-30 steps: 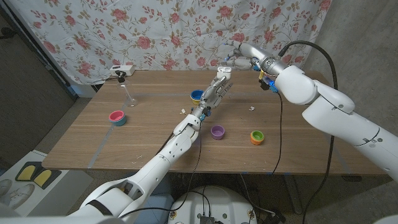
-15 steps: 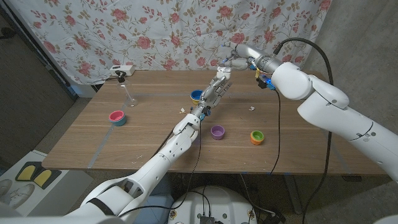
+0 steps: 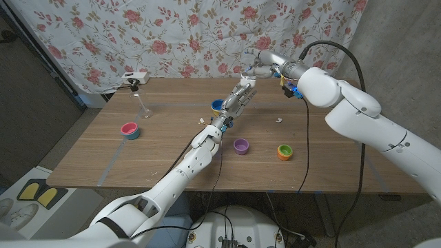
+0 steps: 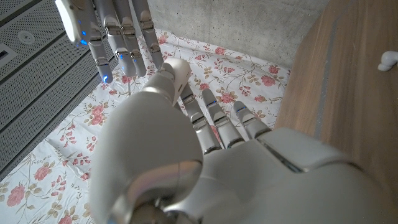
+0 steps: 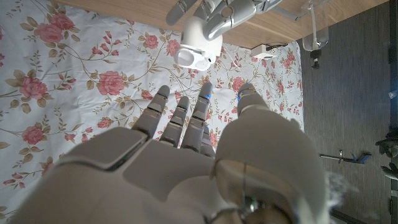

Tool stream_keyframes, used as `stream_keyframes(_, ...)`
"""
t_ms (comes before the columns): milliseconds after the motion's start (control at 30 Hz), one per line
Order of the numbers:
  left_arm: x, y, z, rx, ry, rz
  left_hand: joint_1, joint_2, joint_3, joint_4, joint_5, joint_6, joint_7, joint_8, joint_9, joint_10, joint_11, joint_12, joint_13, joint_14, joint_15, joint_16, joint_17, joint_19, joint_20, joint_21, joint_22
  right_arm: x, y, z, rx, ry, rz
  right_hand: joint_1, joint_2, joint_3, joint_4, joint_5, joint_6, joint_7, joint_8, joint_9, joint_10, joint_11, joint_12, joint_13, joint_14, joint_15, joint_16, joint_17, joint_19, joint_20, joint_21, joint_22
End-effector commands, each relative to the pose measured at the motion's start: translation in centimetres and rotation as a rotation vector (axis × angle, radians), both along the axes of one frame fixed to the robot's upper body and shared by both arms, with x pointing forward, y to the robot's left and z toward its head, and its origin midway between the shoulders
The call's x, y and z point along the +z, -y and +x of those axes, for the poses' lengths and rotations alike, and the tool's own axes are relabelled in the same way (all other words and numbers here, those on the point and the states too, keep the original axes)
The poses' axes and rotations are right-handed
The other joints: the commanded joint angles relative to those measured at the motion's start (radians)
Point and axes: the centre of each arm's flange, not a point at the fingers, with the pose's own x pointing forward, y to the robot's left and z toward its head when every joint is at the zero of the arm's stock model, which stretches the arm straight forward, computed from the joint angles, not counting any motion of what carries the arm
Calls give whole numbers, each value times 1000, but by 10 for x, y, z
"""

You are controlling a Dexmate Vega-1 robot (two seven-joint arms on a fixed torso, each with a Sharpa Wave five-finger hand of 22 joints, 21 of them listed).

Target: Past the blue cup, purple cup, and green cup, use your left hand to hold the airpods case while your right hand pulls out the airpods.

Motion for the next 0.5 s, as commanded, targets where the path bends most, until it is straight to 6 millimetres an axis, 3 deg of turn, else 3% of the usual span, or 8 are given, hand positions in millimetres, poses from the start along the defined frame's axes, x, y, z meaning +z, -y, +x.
stream_keyframes(33, 0, -3, 0, 4, 9, 3, 4, 7, 8, -1, 6, -1, -1, 9, 0, 42, -45, 15, 128, 40, -38, -2, 2, -2, 0, 2, 2, -1, -4, 4, -14, -11, -10, 22, 4, 10, -13, 12, -5, 1, 4, 0, 4, 0, -9, 0, 1, 1, 5, 2, -3, 3, -1, 3)
stream_keyframes(500, 0, -2, 0, -4, 16, 1, 4, 6, 9, 0, 6, -3, -1, 9, -2, 40, -45, 15, 132, 39, -37, -3, 4, -3, 1, 2, 2, -1, -6, 10, -36, -16, -25, 29, 12, 20, -13, 20, -15, 4, 5, 0, -5, -4, -20, -7, -8, -2, 4, 3, -7, 1, -1, 2)
